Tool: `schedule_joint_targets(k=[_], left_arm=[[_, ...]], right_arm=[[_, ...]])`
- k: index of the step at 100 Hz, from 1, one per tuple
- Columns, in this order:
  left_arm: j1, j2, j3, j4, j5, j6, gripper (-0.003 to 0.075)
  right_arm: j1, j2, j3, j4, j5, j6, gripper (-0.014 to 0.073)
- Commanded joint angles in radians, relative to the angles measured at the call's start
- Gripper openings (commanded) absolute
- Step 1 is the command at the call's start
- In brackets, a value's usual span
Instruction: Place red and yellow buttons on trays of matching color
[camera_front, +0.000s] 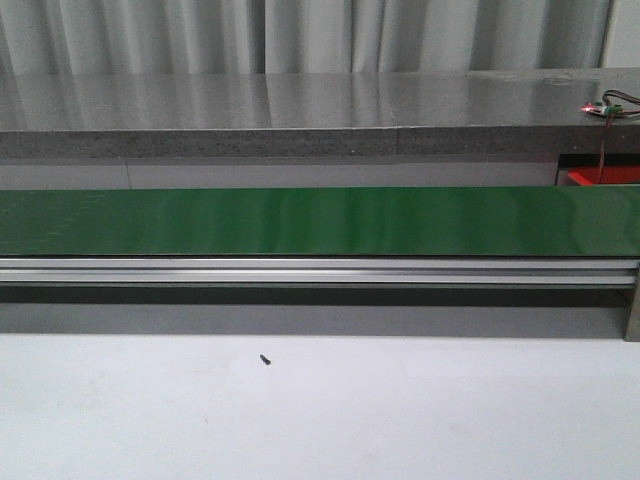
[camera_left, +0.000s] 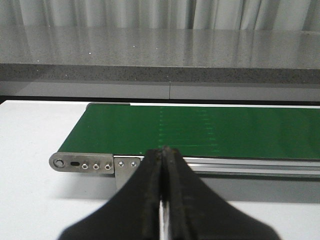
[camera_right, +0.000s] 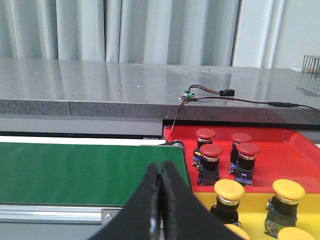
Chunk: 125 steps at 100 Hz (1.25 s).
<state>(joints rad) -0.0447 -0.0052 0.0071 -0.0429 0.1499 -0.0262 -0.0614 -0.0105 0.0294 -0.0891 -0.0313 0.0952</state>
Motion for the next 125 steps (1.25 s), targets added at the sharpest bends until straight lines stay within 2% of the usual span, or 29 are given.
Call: schedule_joint_targets(k=[1,23,42,125], left_arm=[[-0.004,-0.034,0.041,0.003,-0.093,-0.011,-0.002],[-0.004,-0.034,0.041,0.003,-0.125,-0.011,-0.002],[-0.004,-0.034,0.041,0.003,-0.226,-0.011,-0.002],[-0.004,-0.034,0.041,0.003,-0.226,-0.011,-0.002]], right_arm=[[0.0,-0.018,-0.018,0.002,-0.085,-0.003,-0.0066],[0.0,-0.018,-0.018,0.002,-0.083,-0.003,-0.0066],[0.0,-0.018,-0.018,0.002,-0.083,-0.003,-0.0066],[0.0,-0.018,-0.018,0.002,-0.083,-0.003,-0.0066]])
